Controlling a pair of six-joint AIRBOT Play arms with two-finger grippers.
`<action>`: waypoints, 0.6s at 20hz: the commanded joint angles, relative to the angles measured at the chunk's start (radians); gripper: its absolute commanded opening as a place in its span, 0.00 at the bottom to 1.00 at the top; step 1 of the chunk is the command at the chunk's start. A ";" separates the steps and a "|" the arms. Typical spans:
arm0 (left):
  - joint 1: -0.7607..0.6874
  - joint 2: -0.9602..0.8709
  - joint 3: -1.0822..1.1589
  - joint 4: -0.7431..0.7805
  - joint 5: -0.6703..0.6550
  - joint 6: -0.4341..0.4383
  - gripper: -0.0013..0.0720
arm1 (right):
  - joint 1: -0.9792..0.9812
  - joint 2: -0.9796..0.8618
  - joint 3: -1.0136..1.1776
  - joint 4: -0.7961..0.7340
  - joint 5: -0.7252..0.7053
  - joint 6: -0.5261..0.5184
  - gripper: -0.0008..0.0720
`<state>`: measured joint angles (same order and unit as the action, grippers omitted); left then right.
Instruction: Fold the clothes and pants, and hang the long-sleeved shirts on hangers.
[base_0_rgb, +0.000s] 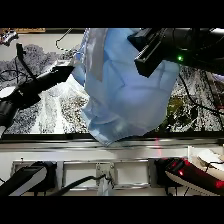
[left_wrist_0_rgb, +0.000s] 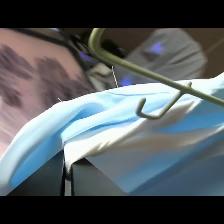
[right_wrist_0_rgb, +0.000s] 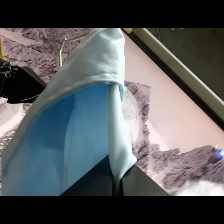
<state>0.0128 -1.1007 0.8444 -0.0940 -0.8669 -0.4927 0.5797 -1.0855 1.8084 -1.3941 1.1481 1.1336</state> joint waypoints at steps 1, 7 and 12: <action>0.037 -0.044 0.003 -0.092 -0.154 -0.095 0.03 | 0.001 0.000 0.000 -0.008 -0.015 -0.053 0.04; 0.137 -0.109 0.003 -0.368 -0.371 -0.141 0.03 | 0.001 0.000 0.000 -0.024 -0.018 -0.053 0.04; 0.116 -0.172 0.003 -0.348 -0.388 -0.176 0.03 | 0.001 0.000 0.000 0.063 -0.100 -0.046 0.04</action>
<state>0.1356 -1.2396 0.8471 -0.4206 -1.2221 -0.6456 0.5800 -1.0855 1.8084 -1.3903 1.0996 1.0809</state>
